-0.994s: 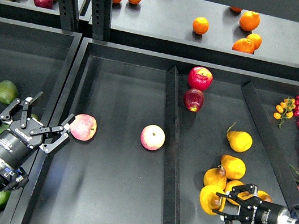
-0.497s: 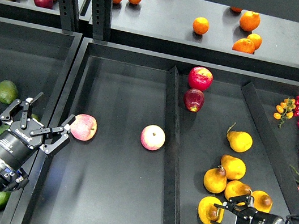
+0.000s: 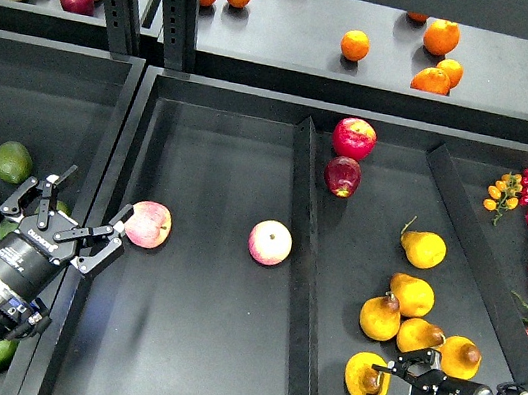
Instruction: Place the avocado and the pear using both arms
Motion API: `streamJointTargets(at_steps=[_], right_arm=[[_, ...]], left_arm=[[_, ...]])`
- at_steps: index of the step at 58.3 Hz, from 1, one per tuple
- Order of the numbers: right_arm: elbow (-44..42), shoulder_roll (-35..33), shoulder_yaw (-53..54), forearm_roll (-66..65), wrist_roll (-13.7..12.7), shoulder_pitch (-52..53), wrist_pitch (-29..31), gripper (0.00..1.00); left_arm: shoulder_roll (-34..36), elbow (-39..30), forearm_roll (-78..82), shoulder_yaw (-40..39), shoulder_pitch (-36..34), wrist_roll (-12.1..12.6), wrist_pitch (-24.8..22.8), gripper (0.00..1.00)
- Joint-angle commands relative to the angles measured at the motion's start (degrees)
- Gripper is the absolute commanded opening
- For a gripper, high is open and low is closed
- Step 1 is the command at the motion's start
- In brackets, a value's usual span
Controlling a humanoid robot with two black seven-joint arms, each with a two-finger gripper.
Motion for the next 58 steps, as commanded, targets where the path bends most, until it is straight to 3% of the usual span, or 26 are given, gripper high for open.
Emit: streamJointTargets(at_steps=[1, 8, 14, 38, 49, 58], right_arm=[[0.4, -0.2, 0.1, -0.5, 0.0, -0.5, -0.1, 0.61], [1.0, -0.9, 0.2, -0.4, 0.0, -0.6, -0.2, 0.66], [3.8, -4.3, 0.2, -0.2, 0.0, -1.0, -0.7, 0.76], [9.8, -18.5, 0.5, 0.3, 0.0, -2.0, 0.0, 0.97], [10.1, -18.1, 7.0, 3.0, 0.0, -0.5, 0.0, 0.99], [10.3, -13.3, 15.7, 4.1, 0.0, 0.8, -0.3, 0.99]], left_arm=[[0.0, 0.2, 0.0, 0.0, 0.0, 0.0, 0.0, 0.99], [0.0, 0.3, 0.0, 0.1, 0.0, 0.0, 0.0, 0.99], [0.0, 0.2, 0.0, 0.5, 0.4, 0.0, 0.0, 0.99], [0.0, 0.3, 0.0, 1.0, 0.7, 0.0, 0.0, 0.99], [0.0, 0.2, 0.1, 1.1, 0.8, 0.0, 0.0, 0.99], [0.0, 0.3, 0.4, 1.2, 1.2, 0.0, 0.0, 0.99]])
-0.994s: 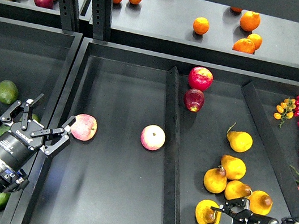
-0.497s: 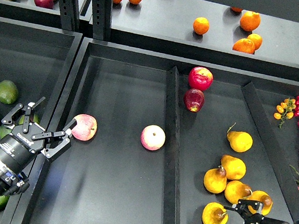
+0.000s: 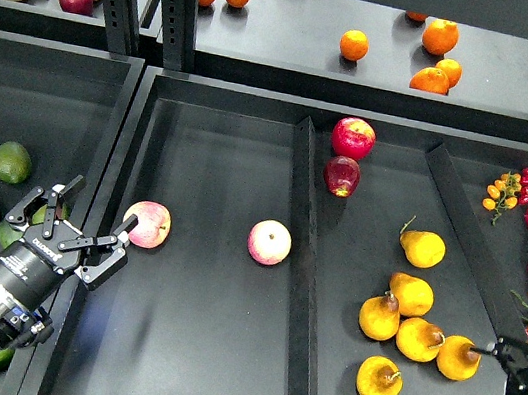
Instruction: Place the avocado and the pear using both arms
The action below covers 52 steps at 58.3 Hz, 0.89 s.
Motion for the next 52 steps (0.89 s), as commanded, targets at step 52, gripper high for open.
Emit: streamJointTargets(at_steps=[52], right_arm=[[0.8, 52.5, 37.0, 0.0, 0.0, -3.1, -1.3, 0.99]], left_arm=[[0.0, -0.7, 0.2, 1.1, 0.4, 0.0, 0.0, 0.99]])
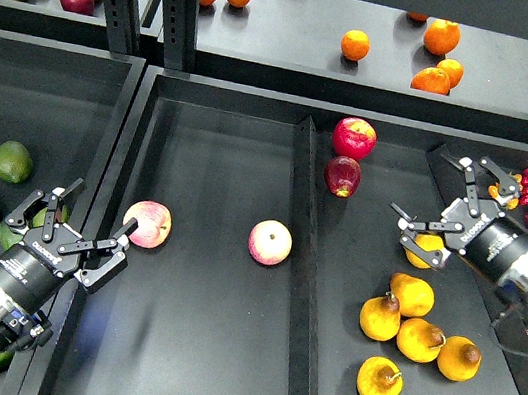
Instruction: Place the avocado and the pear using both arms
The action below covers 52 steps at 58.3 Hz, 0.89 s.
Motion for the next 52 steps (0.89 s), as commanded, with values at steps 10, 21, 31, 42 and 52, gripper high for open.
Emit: streamJointTargets(at_steps=[10, 21, 31, 42, 52], right_arm=[[0.6, 3.2, 6.3, 0.2, 0.0, -6.6, 0.6, 1.00], [0.7, 3.2, 5.7, 1.3, 0.0, -10.1, 4.0, 1.00], [0.8, 3.2, 3.6, 8.0, 0.7, -12.0, 4.3, 1.00], [2.6, 3.2, 3.3, 10.7, 14.7, -13.8, 6.5, 1.00], [3.9, 3.2, 0.3, 10.6, 20.8, -16.4, 10.7, 1.00]], left_arm=[[0.0, -0.2, 0.0, 1.0, 0.0, 0.0, 0.0, 0.99], [0.0, -0.2, 0.0, 1.2, -0.1, 0.0, 0.0, 0.99], [0.0, 0.0, 0.0, 2.5, -0.1, 0.0, 0.0, 0.99], [0.0, 1.0, 0.3, 2.8, -0.3, 0.0, 0.0, 0.99], [0.0, 2.9, 0.3, 2.8, -0.6, -0.3, 0.0, 0.99]])
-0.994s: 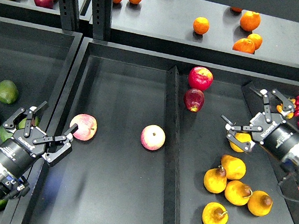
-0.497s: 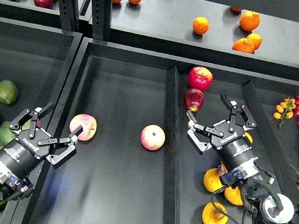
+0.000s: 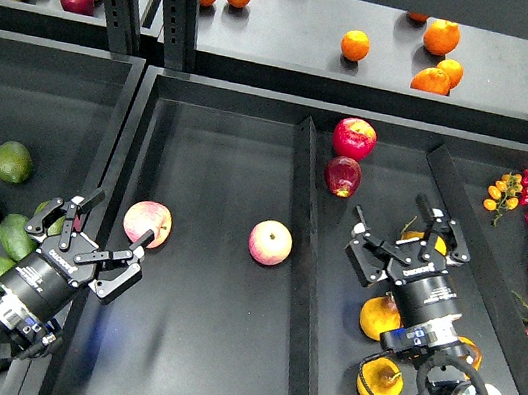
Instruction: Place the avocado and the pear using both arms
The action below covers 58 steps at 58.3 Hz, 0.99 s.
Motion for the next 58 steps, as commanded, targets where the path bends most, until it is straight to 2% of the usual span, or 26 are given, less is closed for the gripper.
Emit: streamJointTargets(at_steps=[1, 5, 9, 15, 27, 37, 53, 58], right_arm=[[1.6, 0.0, -3.9, 0.0, 6.5, -3.5, 3.4, 1.00], [2.2, 0.0, -5.6, 0.0, 10.0, -5.4, 4.7, 1.00], [2.4, 0.0, -6.6, 0.0, 11.3, -7.0, 4.7, 1.00], [4.2, 0.0, -6.7, 0.1, 11.3, -9.4, 4.7, 1.00], [5.1, 0.0, -6.3, 0.1, 10.6, -10.5, 4.7, 1.00], [4.8, 0.0, -6.0, 0.2, 10.6, -10.1, 1.7, 1.00], [4.9, 0.0, -6.1, 0.2, 10.6, -9.5, 1.4, 1.00], [5.1, 0.0, -6.4, 0.2, 10.6, -9.0, 1.8, 1.00]], left_arm=[[0.0, 1.7, 0.0, 0.1, -0.2, -0.4, 0.0, 0.99], [0.0, 2.1, 0.0, 0.0, -0.2, -0.4, 0.0, 0.99], [0.0, 2.4, 0.0, -0.2, -0.2, -0.5, 0.0, 0.99], [0.0, 2.1, 0.0, -0.2, -0.3, -0.7, 0.0, 0.99], [0.0, 1.4, 0.0, -0.2, -2.4, -3.6, 0.0, 0.99], [0.0, 0.7, 0.0, 0.0, -4.4, -4.0, 0.0, 0.99], [0.0, -0.6, -0.1, 0.1, -5.6, -6.1, 0.0, 0.99], [0.0, -3.0, -0.1, 0.1, -6.1, -6.2, 0.0, 0.99]])
